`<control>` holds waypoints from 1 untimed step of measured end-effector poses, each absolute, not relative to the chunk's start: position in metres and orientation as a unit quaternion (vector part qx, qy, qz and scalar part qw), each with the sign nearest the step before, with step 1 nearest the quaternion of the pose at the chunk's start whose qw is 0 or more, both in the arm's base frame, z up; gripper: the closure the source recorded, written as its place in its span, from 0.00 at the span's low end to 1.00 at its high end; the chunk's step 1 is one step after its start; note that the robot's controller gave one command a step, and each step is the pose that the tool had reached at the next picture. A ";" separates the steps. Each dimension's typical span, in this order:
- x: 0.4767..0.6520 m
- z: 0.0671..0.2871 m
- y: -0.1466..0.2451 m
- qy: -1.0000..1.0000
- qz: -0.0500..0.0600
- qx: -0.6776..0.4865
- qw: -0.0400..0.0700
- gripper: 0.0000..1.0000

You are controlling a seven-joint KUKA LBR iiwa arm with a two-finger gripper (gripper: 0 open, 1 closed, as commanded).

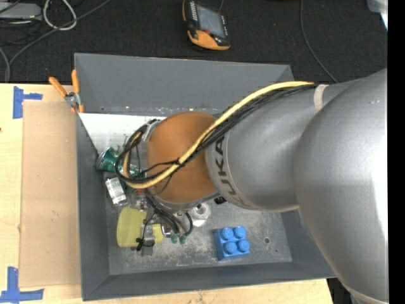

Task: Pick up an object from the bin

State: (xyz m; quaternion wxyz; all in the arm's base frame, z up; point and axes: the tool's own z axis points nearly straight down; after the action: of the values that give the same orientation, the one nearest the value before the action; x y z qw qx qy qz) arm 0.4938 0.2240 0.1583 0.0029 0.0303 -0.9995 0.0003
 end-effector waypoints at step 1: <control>0.484 0.173 0.215 -0.999 0.003 0.031 0.010 1.00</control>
Offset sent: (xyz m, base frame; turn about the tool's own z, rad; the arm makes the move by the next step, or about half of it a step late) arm -0.0006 0.0232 0.0125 -0.3274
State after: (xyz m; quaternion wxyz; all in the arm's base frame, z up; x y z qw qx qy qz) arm 0.4836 0.2153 0.1728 0.0099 0.0312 -0.9995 0.0027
